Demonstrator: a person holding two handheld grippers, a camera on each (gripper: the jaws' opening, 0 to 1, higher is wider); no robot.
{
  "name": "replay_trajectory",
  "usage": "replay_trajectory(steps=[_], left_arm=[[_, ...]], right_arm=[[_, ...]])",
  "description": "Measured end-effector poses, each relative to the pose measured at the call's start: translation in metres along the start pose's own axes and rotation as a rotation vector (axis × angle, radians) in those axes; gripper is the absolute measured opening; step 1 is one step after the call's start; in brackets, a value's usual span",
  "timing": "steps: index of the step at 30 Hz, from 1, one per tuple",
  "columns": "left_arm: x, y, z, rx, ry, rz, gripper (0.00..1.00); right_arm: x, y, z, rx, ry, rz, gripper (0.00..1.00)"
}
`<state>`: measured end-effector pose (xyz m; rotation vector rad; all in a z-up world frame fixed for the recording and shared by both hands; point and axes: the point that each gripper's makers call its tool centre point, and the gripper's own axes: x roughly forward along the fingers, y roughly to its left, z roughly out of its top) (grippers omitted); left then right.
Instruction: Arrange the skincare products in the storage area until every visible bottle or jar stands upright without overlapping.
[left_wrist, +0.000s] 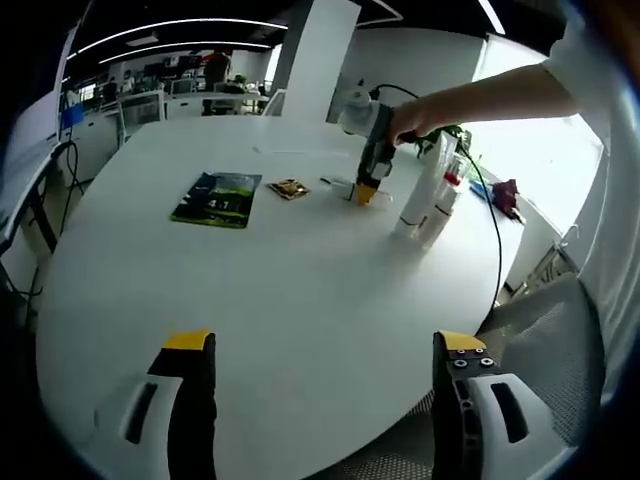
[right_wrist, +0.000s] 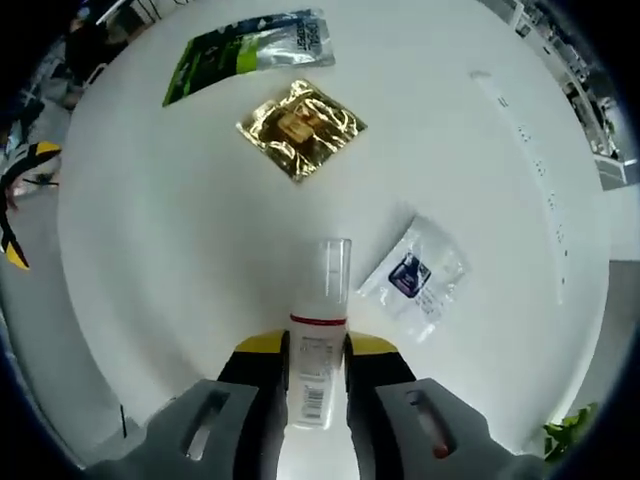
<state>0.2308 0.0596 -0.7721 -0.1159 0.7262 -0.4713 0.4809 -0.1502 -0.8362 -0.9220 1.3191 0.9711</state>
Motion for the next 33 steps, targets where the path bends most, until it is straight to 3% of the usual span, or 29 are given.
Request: replay_trajectory(steps=[4, 7, 16, 33], left_arm=[[0.0, 0.0, 0.0, 0.0, 0.0, 0.003, 0.82], [-0.001, 0.0, -0.001, 0.004, 0.012, 0.006, 0.81], [-0.003, 0.0, 0.001, 0.035, 0.014, 0.006, 0.81], [-0.023, -0.006, 0.038, 0.055, -0.063, 0.002, 0.81]], right_arm=[[0.0, 0.001, 0.001, -0.006, -0.014, -0.002, 0.2], [-0.006, -0.003, 0.005, 0.047, -0.079, -0.036, 0.2], [-0.061, -0.017, 0.025, 0.073, -0.238, -0.114, 0.2], [-0.137, -0.01, 0.022, 0.117, -0.441, -0.187, 0.2]])
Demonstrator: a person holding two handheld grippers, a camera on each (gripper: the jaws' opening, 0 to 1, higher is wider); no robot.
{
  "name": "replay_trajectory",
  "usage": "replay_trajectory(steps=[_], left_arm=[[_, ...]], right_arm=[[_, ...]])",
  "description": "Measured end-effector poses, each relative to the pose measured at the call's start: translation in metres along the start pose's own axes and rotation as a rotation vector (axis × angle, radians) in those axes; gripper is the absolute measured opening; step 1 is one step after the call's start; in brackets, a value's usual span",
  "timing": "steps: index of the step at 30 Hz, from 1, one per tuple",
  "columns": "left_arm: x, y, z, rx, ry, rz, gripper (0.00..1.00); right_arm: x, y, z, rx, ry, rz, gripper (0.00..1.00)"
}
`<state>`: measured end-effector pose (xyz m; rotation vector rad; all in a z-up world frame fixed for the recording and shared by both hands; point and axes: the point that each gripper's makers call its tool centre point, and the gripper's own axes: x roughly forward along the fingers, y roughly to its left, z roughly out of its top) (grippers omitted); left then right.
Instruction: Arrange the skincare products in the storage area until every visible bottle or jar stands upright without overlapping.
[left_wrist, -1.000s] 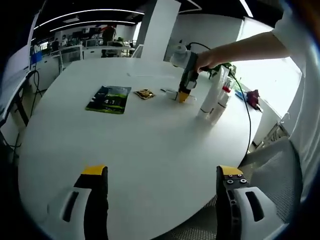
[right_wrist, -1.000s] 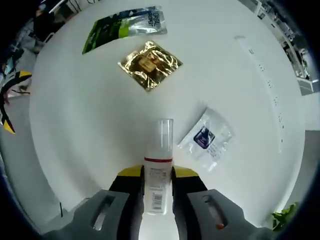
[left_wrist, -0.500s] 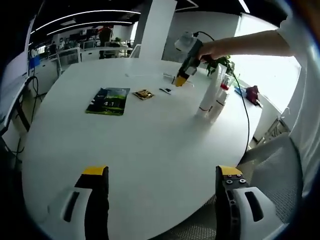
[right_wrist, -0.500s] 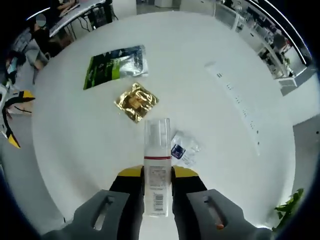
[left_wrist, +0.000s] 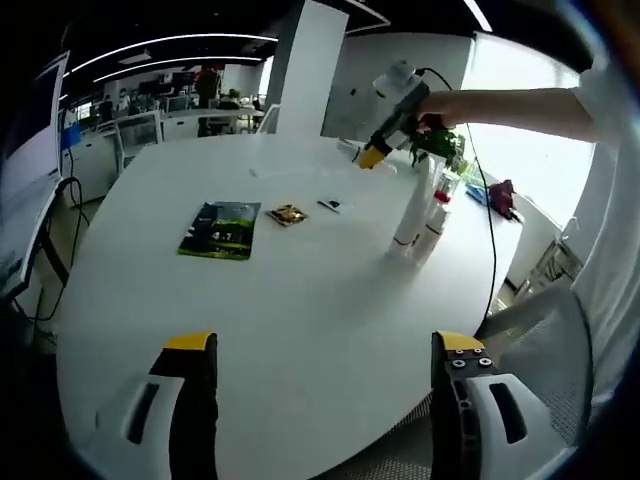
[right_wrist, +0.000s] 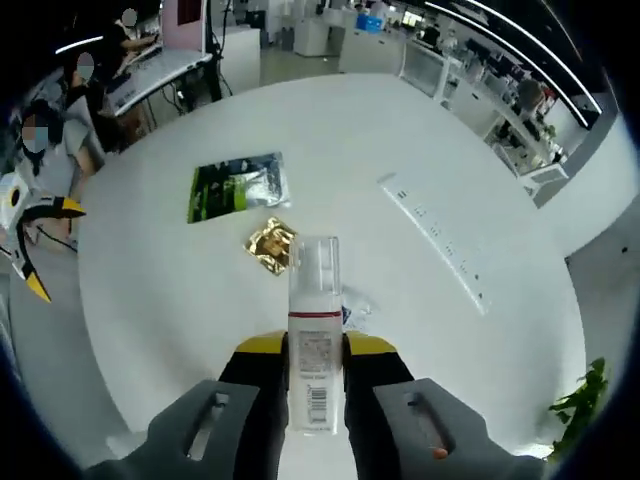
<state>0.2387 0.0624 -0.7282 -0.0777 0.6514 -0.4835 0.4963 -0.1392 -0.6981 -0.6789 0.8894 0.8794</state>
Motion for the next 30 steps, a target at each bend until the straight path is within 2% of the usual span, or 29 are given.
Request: replay_trajectory(steps=[3, 6, 8, 12, 18, 19, 21, 23, 25, 29, 30], left_arm=[[-0.004, -0.002, 0.012, -0.017, -0.033, -0.017, 0.81], [-0.008, -0.011, 0.03, -0.069, -0.085, -0.065, 0.81], [-0.011, -0.019, 0.042, -0.094, -0.112, -0.084, 0.8], [-0.017, -0.027, 0.057, -0.095, -0.14, -0.105, 0.8], [-0.026, -0.047, 0.077, -0.099, -0.195, -0.174, 0.8], [-0.029, -0.057, 0.081, -0.114, -0.206, -0.221, 0.8], [-0.033, -0.063, 0.089, -0.149, -0.237, -0.25, 0.8], [-0.04, -0.074, 0.099, -0.153, -0.265, -0.309, 0.8], [-0.047, -0.082, 0.112, -0.149, -0.299, -0.342, 0.8], [-0.063, -0.103, 0.139, -0.133, -0.362, -0.441, 0.79], [-0.066, -0.107, 0.144, -0.13, -0.371, -0.458, 0.78]], right_arm=[[-0.022, 0.007, 0.01, 0.021, -0.082, -0.003, 0.2], [-0.04, 0.017, 0.021, 0.05, -0.16, 0.009, 0.2], [-0.054, 0.021, 0.03, 0.071, -0.237, 0.023, 0.2], [-0.084, 0.037, 0.043, 0.132, -0.353, 0.063, 0.2], [-0.125, 0.062, 0.052, 0.116, -0.49, 0.103, 0.2], [-0.134, 0.068, 0.052, 0.105, -0.511, 0.091, 0.2], [-0.146, 0.078, 0.052, 0.104, -0.547, 0.104, 0.2], [-0.159, 0.091, 0.052, 0.12, -0.588, 0.119, 0.2], [-0.168, 0.098, 0.053, 0.136, -0.629, 0.137, 0.2], [-0.183, 0.123, 0.053, 0.197, -0.72, 0.22, 0.2], [-0.188, 0.132, 0.053, 0.211, -0.751, 0.259, 0.2]])
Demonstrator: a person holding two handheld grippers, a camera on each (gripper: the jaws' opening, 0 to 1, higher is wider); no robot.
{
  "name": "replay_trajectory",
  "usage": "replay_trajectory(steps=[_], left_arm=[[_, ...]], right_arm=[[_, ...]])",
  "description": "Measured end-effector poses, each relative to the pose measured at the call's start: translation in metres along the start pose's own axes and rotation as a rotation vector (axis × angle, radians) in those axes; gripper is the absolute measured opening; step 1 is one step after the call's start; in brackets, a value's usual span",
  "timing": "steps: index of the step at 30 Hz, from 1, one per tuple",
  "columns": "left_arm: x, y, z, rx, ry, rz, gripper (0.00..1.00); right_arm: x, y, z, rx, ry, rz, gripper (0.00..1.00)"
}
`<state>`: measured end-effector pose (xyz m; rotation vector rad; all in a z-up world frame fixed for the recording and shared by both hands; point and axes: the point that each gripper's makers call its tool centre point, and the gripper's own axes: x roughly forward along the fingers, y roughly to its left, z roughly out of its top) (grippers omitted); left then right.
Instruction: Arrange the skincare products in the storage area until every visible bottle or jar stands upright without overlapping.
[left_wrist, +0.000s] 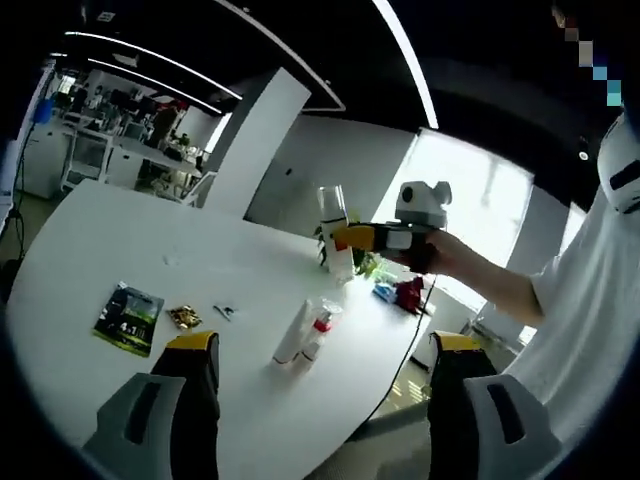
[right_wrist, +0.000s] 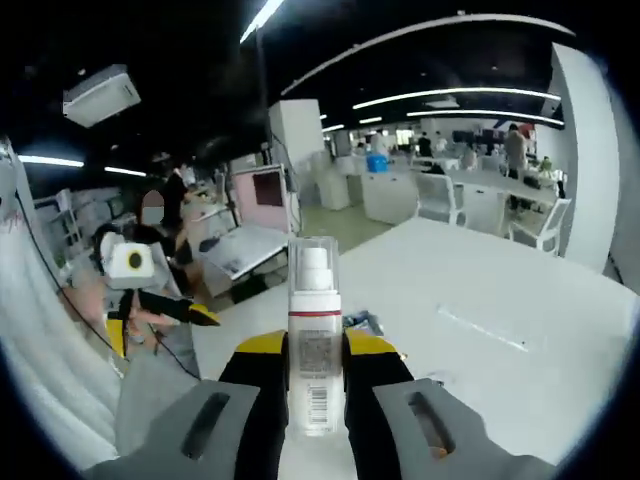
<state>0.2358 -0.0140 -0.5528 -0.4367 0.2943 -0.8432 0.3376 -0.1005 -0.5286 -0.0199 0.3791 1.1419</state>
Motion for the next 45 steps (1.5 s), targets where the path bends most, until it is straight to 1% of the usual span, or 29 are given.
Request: replay_trajectory(steps=[1, 2, 3, 4, 5, 6, 8, 10, 12, 13, 14, 15, 18, 19, 20, 23, 25, 26, 30, 34, 36, 37, 38, 39, 42, 44, 45], left_arm=[[0.001, -0.004, 0.004, 0.003, -0.005, -0.012, 0.78], [0.003, -0.008, 0.008, 0.01, -0.011, -0.02, 0.77], [0.004, -0.011, 0.011, 0.015, -0.016, -0.03, 0.77], [0.007, -0.019, 0.015, 0.021, -0.023, -0.048, 0.77], [0.01, -0.026, 0.019, 0.033, -0.026, -0.066, 0.76], [0.013, -0.031, 0.021, 0.044, -0.028, -0.073, 0.76], [0.019, -0.042, 0.021, 0.069, -0.02, -0.099, 0.76], [0.025, -0.049, 0.019, 0.077, -0.007, -0.116, 0.74], [0.03, -0.055, 0.018, 0.09, 0.003, -0.134, 0.74], [0.032, -0.059, 0.017, 0.101, 0.01, -0.144, 0.74], [0.035, -0.065, 0.017, 0.117, 0.02, -0.156, 0.73], [0.036, -0.068, 0.016, 0.129, 0.026, -0.164, 0.73], [0.041, -0.076, 0.014, 0.182, 0.056, -0.184, 0.7], [0.042, -0.078, 0.013, 0.192, 0.061, -0.188, 0.69], [0.044, -0.08, 0.013, 0.206, 0.069, -0.199, 0.67], [0.047, -0.087, 0.015, 0.225, 0.069, -0.214, 0.61], [0.048, -0.091, 0.015, 0.242, 0.071, -0.225, 0.56], [0.048, -0.094, 0.014, 0.265, 0.082, -0.236, 0.53], [0.048, -0.099, 0.007, 0.339, 0.139, -0.251, 0.44], [0.048, -0.106, 0.008, 0.35, 0.14, -0.275, 0.33], [0.049, -0.11, 0.008, 0.374, 0.138, -0.287, 0.3], [0.05, -0.112, 0.008, 0.401, 0.142, -0.291, 0.29], [0.051, -0.111, 0.007, 0.428, 0.146, -0.286, 0.28], [0.052, -0.112, 0.004, 0.46, 0.164, -0.293, 0.25], [0.056, -0.113, -0.001, 0.49, 0.188, -0.292, 0.24], [0.06, -0.112, -0.004, 0.491, 0.201, -0.295, 0.23], [0.062, -0.112, -0.007, 0.494, 0.21, -0.295, 0.23]], right_arm=[[-0.002, 0.005, 0.001, 0.003, -0.026, 0.019, 0.2], [-0.004, 0.013, 0.0, 0.022, -0.055, 0.049, 0.2], [-0.006, 0.021, 0.0, 0.021, -0.076, 0.066, 0.2], [-0.009, 0.029, 0.002, -0.014, -0.115, 0.087, 0.2], [-0.011, 0.036, 0.003, -0.011, -0.14, 0.107, 0.2], [-0.014, 0.045, 0.003, 0.007, -0.176, 0.135, 0.2], [-0.018, 0.061, 0.003, -0.013, -0.226, 0.177, 0.2], [-0.022, 0.073, 0.0, -0.009, -0.254, 0.223, 0.2], [-0.026, 0.084, -0.009, -0.023, -0.245, 0.241, 0.2], [-0.027, 0.093, -0.015, -0.037, -0.23, 0.274, 0.2], [-0.028, 0.096, -0.019, -0.045, -0.224, 0.276, 0.2], [-0.03, 0.104, -0.023, -0.044, -0.218, 0.298, 0.2], [-0.034, 0.116, -0.029, -0.049, -0.221, 0.34, 0.2], [-0.037, 0.123, -0.032, -0.055, -0.217, 0.37, 0.2], [-0.038, 0.125, -0.033, -0.059, -0.216, 0.376, 0.2], [-0.041, 0.135, -0.038, -0.075, -0.203, 0.413, 0.2], [-0.043, 0.138, -0.04, -0.083, -0.196, 0.431, 0.2], [-0.044, 0.138, -0.041, -0.087, -0.191, 0.436, 0.2], [-0.046, 0.14, -0.045, -0.106, -0.172, 0.457, 0.2], [-0.048, 0.144, -0.048, -0.125, -0.155, 0.491, 0.2], [-0.048, 0.144, -0.049, -0.129, -0.151, 0.491, 0.2], [-0.049, 0.144, -0.05, -0.13, -0.146, 0.498, 0.2], [-0.048, 0.145, -0.051, -0.131, -0.144, 0.497, 0.2], [-0.048, 0.143, -0.053, -0.131, -0.141, 0.491, 0.2], [-0.05, 0.138, -0.059, -0.134, -0.128, 0.474, 0.2], [-0.051, 0.134, -0.063, -0.149, -0.115, 0.447, 0.2], [-0.052, 0.129, -0.068, -0.164, -0.093, 0.415, 0.2]])
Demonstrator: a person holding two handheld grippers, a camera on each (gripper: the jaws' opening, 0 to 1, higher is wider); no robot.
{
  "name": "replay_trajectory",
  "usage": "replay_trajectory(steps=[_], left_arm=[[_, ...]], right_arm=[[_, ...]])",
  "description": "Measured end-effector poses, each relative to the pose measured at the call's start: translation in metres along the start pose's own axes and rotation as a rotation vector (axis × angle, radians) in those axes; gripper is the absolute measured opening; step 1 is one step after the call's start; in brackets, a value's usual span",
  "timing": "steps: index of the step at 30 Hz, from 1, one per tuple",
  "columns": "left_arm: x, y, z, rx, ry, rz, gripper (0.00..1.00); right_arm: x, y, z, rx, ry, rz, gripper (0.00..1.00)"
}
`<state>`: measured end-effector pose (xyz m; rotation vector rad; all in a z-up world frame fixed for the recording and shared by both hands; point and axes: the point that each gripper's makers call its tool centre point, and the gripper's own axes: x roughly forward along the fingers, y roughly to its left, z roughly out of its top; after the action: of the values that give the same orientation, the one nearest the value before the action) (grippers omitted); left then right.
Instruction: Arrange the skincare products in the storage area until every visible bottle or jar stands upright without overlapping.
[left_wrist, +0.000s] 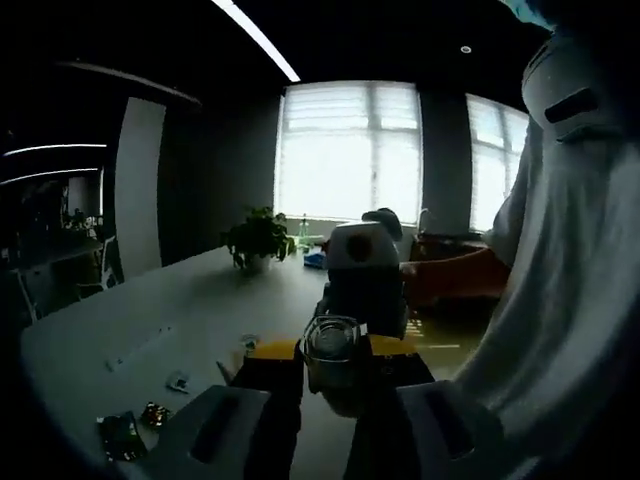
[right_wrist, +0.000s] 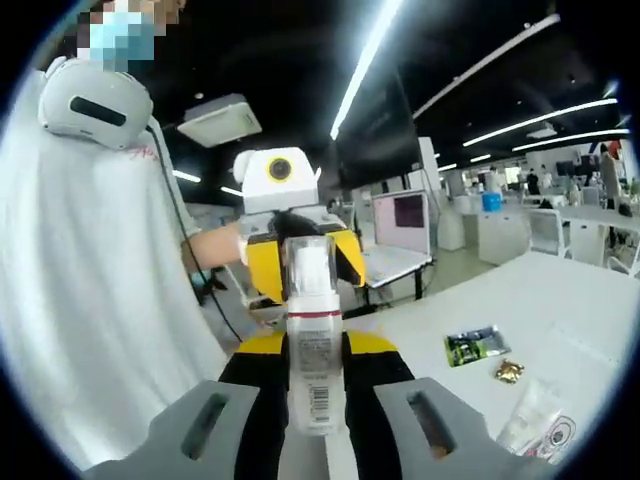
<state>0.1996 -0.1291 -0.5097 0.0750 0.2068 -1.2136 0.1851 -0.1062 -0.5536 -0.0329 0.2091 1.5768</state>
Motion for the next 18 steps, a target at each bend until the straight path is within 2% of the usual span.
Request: replay_trajectory(steps=[2, 6, 11, 15, 18], left_arm=[[0.008, 0.0, -0.008, 0.038, 0.041, 0.005, 0.22], [0.032, -0.003, -0.023, 0.105, 0.115, -0.019, 0.21], [0.058, -0.005, -0.038, 0.093, 0.137, -0.069, 0.21], [0.075, -0.009, -0.049, 0.053, 0.156, -0.104, 0.21], [0.09, -0.011, -0.063, 0.054, 0.19, -0.101, 0.21]], right_arm=[[-0.006, -0.007, -0.012, -0.022, 0.068, -0.058, 0.21], [-0.015, -0.012, -0.03, -0.022, 0.145, -0.129, 0.21], [-0.035, -0.019, -0.055, -0.003, 0.189, -0.239, 0.21], [-0.048, -0.022, -0.068, 0.003, 0.215, -0.247, 0.2], [-0.057, -0.028, -0.086, -0.009, 0.272, -0.243, 0.19]])
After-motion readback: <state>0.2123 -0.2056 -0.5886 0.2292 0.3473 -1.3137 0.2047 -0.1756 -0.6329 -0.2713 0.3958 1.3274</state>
